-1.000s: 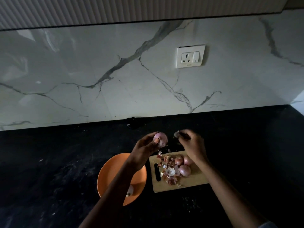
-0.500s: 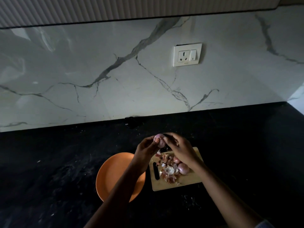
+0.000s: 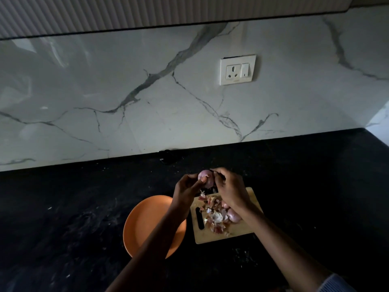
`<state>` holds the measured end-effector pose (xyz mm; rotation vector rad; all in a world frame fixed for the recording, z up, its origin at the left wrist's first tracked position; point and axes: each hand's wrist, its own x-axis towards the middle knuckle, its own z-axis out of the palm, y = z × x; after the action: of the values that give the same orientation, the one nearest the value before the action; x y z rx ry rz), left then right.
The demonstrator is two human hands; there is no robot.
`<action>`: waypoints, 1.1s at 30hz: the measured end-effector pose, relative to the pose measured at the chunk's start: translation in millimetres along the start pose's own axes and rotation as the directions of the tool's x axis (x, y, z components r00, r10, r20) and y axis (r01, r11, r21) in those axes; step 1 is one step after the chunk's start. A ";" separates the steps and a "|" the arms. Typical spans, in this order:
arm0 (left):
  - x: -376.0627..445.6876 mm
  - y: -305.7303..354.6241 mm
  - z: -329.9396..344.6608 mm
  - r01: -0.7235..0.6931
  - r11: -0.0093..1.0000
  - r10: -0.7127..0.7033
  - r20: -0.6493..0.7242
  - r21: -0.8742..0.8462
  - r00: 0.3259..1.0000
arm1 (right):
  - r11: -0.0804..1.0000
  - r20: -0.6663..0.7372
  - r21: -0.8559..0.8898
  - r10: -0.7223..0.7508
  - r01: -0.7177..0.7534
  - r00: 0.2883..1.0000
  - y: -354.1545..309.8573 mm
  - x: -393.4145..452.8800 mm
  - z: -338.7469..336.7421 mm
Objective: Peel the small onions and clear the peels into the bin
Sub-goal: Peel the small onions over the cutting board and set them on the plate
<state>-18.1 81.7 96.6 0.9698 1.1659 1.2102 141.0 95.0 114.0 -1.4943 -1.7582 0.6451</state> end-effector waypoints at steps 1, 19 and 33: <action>0.3 -0.4 0.3 0.003 1.000 -0.003 -0.002 0.003 1.000 | 1.000 -0.009 -0.002 0.005 -0.005 1.000 -0.8 -1.0 1.1; 3.0 1.7 -7.8 0.014 1.000 -0.014 0.026 0.022 1.000 | 0.995 0.125 0.079 0.045 -0.055 0.991 0.3 -2.9 -10.5; -9.4 13.7 -3.2 0.038 0.994 -0.031 0.072 -0.106 0.997 | 0.952 0.057 0.243 0.179 -0.188 0.982 3.0 3.1 -8.0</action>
<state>-23.5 74.1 110.7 0.9004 1.0480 1.1899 149.0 98.0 117.2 -1.4879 -1.5095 0.9539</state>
